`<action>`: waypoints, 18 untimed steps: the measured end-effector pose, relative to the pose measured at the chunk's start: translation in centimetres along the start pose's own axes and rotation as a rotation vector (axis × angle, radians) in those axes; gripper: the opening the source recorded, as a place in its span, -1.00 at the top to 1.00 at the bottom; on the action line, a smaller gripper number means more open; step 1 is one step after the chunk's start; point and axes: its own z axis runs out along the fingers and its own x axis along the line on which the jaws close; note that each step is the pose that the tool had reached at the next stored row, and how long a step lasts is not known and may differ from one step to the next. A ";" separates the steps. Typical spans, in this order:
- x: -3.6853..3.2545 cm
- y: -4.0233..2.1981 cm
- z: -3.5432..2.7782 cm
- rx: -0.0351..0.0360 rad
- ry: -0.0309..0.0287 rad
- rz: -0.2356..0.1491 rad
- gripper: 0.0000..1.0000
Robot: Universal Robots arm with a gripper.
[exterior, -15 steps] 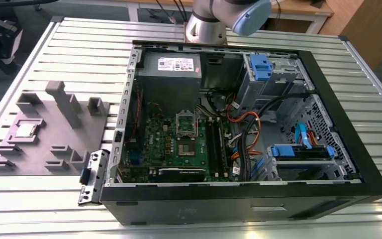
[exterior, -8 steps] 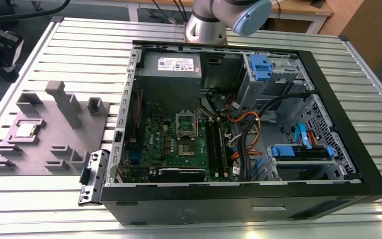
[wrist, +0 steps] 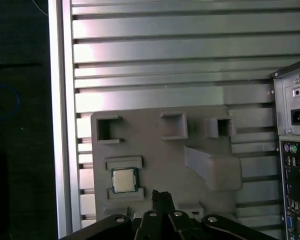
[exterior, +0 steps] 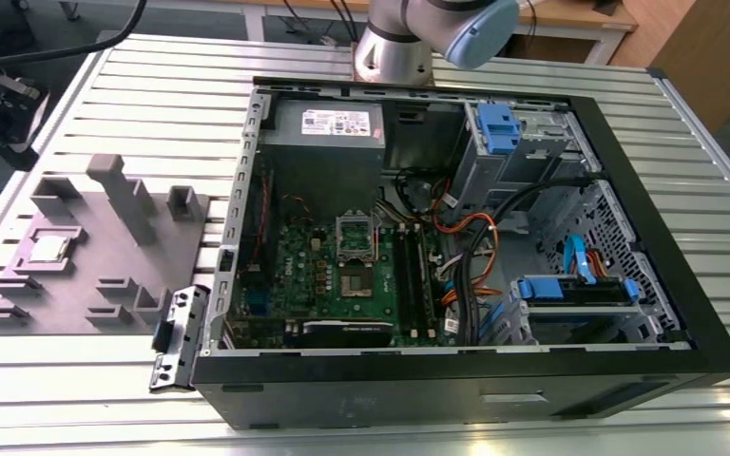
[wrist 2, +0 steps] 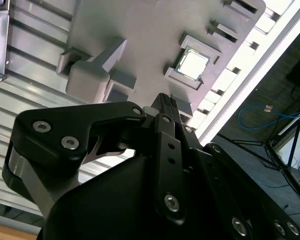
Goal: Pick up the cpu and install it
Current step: 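Reach for the cpu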
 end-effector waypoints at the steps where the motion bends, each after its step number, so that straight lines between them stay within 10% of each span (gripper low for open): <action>1: 0.06 -0.06 0.18 0.0001 0.0014 0.000 0.79; 18: 1.50 -0.72 2.09 0.0007 0.0097 0.000 0.79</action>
